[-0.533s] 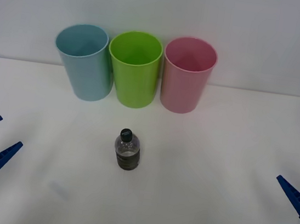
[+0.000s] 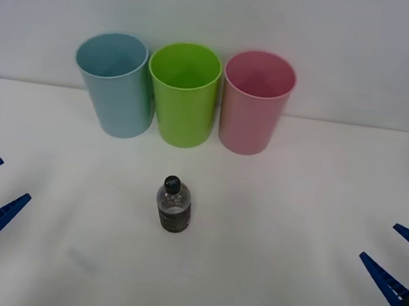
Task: Grasp the object on the table and drop it into the matching bin: aluminum can to the light blue bin, PET bottle to the pink bin.
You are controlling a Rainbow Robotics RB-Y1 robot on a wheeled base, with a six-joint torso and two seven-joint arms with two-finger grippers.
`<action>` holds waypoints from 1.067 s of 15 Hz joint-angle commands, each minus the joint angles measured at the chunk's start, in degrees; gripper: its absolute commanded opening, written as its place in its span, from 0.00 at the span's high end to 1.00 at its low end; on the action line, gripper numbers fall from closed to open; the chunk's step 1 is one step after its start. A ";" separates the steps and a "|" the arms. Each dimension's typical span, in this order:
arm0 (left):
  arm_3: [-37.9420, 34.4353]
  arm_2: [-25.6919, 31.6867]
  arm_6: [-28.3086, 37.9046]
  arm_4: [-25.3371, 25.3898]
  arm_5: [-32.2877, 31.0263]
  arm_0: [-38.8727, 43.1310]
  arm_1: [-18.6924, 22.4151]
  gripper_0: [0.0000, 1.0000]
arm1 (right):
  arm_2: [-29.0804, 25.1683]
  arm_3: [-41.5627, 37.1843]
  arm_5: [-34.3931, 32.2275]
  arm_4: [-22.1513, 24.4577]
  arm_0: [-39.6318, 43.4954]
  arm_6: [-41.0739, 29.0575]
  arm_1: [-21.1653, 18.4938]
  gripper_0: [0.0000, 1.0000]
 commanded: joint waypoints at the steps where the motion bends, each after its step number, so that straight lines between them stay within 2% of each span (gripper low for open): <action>1: 0.00 0.00 0.00 0.00 0.00 0.00 0.00 0.00 | 4.17 0.10 0.33 0.02 -0.70 0.83 -0.38 0.00; 8: 0.00 0.00 0.00 0.00 0.00 0.00 0.00 0.00 | 13.49 0.10 3.76 1.61 -2.11 4.96 -0.38 0.00; 10: 0.00 0.00 0.00 0.00 0.00 0.00 0.00 0.00 | 16.48 0.10 6.22 1.69 -2.81 6.54 -0.38 0.00; 13: 0.00 0.00 0.00 0.00 0.00 0.00 0.00 0.00 | 21.23 0.10 11.67 1.69 -3.87 13.14 -0.38 0.00; 16: 0.00 0.00 0.00 0.00 0.00 0.00 0.00 0.00 | 26.32 0.10 16.33 1.69 -5.18 15.07 -0.38 0.00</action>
